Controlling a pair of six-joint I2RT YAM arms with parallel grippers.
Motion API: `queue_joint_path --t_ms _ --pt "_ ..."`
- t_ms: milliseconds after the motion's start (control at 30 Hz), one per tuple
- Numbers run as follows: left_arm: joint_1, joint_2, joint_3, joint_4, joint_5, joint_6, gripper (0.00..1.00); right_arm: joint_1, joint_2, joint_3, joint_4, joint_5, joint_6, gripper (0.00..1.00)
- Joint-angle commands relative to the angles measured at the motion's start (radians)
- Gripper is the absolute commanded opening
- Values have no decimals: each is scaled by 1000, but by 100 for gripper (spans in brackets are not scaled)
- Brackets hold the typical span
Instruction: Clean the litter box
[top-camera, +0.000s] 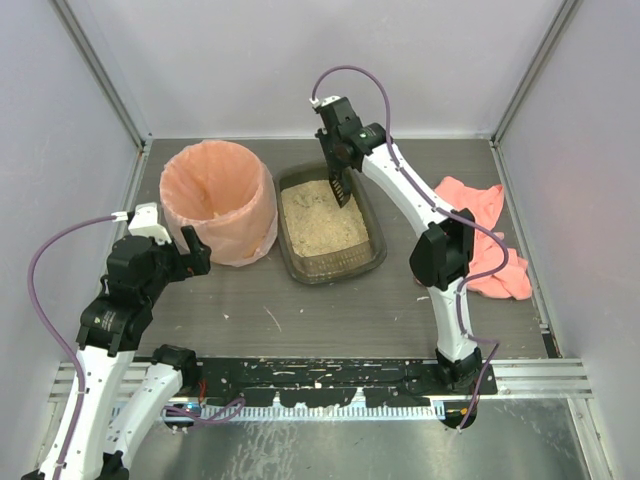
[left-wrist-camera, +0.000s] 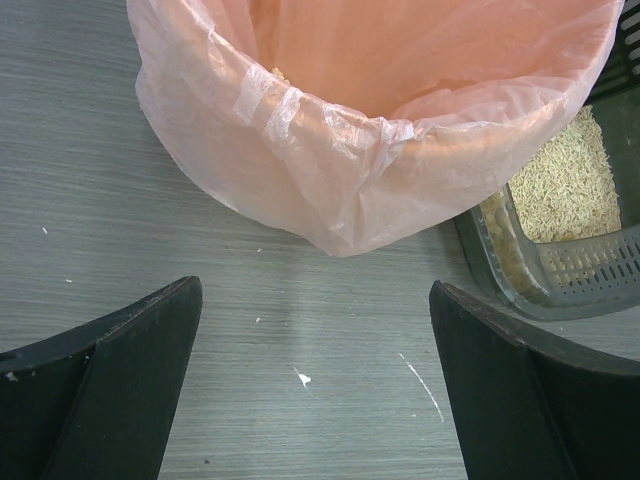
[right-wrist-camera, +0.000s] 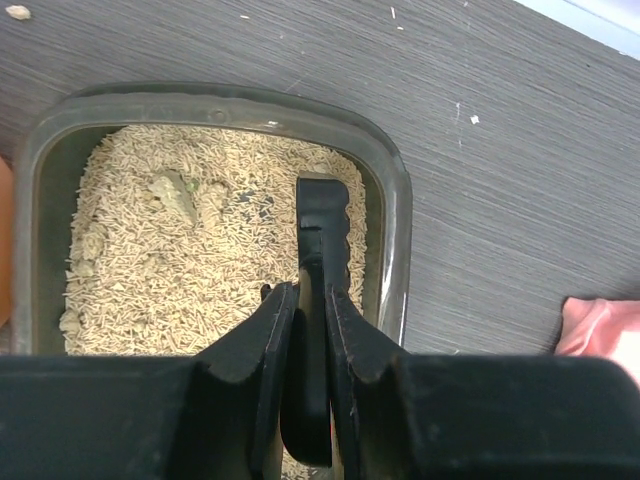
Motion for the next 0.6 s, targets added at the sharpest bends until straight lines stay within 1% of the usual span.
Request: queue_joint_path --t_ms 0,167,567 --pt "4 2 13 30 -4 -5 98 3 7 66 14 58 -25 1" --pt "5 3 13 31 -4 -4 98 4 38 79 19 27 -17 1" --pt "5 5 13 30 -4 -3 98 2 105 151 20 -170 35 1"
